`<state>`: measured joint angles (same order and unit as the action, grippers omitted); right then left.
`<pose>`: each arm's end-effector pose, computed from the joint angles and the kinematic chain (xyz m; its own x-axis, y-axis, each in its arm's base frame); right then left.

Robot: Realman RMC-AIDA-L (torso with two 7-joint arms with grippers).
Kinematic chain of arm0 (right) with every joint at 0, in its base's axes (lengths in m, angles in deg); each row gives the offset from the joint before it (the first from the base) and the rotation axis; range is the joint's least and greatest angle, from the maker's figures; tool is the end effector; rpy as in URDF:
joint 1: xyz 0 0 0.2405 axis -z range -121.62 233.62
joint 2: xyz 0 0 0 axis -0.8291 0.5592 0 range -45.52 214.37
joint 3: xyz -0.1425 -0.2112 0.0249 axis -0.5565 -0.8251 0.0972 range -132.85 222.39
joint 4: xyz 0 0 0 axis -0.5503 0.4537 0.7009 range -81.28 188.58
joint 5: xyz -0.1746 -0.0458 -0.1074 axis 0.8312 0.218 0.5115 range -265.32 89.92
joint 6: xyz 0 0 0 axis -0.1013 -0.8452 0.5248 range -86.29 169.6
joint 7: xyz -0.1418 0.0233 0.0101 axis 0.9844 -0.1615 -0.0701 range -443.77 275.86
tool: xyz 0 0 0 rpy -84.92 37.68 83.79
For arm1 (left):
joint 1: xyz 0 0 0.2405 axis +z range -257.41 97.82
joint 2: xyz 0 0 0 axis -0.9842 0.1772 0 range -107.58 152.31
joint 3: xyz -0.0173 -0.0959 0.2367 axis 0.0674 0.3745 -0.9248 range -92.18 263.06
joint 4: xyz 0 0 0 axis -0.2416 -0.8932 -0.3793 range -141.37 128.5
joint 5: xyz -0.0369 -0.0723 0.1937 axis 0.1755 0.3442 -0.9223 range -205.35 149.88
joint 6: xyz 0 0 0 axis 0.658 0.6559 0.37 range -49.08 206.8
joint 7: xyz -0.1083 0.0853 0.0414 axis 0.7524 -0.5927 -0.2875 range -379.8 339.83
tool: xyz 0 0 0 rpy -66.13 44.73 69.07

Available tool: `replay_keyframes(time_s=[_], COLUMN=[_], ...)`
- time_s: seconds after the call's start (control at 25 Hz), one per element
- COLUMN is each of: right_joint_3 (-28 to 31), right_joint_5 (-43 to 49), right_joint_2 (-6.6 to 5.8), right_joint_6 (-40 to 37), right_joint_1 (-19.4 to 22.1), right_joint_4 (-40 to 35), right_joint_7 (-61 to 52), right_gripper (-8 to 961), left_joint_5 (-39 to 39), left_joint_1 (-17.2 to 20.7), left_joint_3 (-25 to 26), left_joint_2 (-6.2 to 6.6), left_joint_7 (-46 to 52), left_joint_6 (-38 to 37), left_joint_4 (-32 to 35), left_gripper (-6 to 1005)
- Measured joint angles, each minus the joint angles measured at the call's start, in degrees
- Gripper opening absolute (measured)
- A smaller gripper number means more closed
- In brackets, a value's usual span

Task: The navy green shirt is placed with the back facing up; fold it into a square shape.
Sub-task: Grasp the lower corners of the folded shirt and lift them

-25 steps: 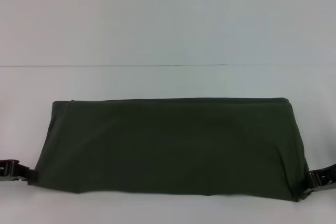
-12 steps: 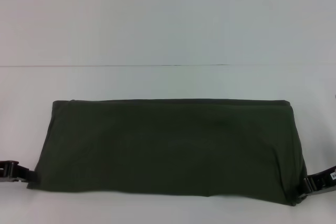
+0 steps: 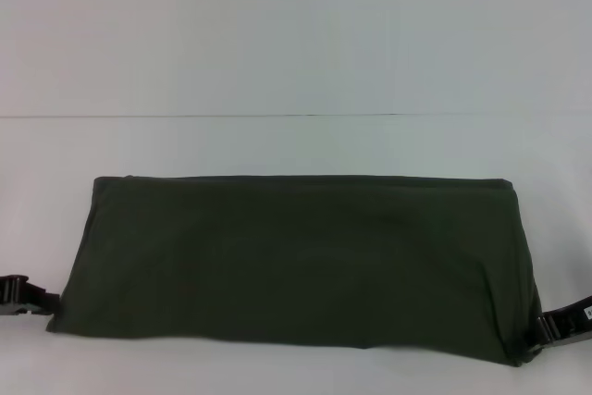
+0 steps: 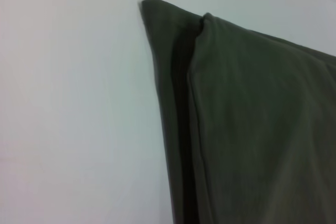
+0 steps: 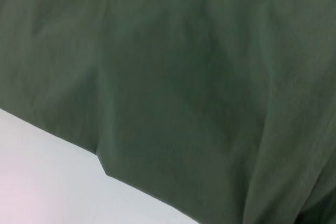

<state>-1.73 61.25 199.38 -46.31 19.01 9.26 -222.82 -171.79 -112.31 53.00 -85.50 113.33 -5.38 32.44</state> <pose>0.2975 0.3448 0.0212 0.3166 -0.9485 -0.0084 -0.9196 -0.3047 -0.2480 -0.3507 0.3400 0.0838 0.1981 0.9345 0.2959 0.9667 -0.1363 -0.2165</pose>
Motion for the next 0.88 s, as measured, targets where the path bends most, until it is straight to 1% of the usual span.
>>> replay_keyframes(time_s=[0.12,0.36,0.56,0.76,0.88], right_joint_3=[0.00,0.00,0.00,0.00,0.00], right_joint_5=[0.02,0.03,0.03,0.03,0.02], right_joint_2=[-0.11,-0.29,-0.39,-0.38,-0.36], right_joint_6=[-0.08,-0.21,-0.22,-0.22,-0.21], right_joint_1=[0.02,0.16,0.17,0.11,-0.01], right_joint_4=[0.00,0.00,0.00,0.00,0.00], right_joint_7=[0.00,-0.04,-0.14,-0.26,-0.39], right_gripper=[31,31,31,31,31], left_joint_5=[0.00,0.01,0.06,0.06,0.06], left_joint_1=[0.00,-0.10,-0.01,0.01,-0.22], left_joint_3=[0.05,-0.34,-0.37,-0.42,-0.53], left_joint_2=[-0.10,-0.81,-0.98,-1.02,-1.15], left_joint_7=[-0.11,-0.50,-0.59,-0.64,-0.89], left_joint_6=[0.19,0.80,2.74,3.51,3.60], left_joint_4=[0.00,-0.03,0.06,0.06,-0.25], left_gripper=[50,171,376,618,677])
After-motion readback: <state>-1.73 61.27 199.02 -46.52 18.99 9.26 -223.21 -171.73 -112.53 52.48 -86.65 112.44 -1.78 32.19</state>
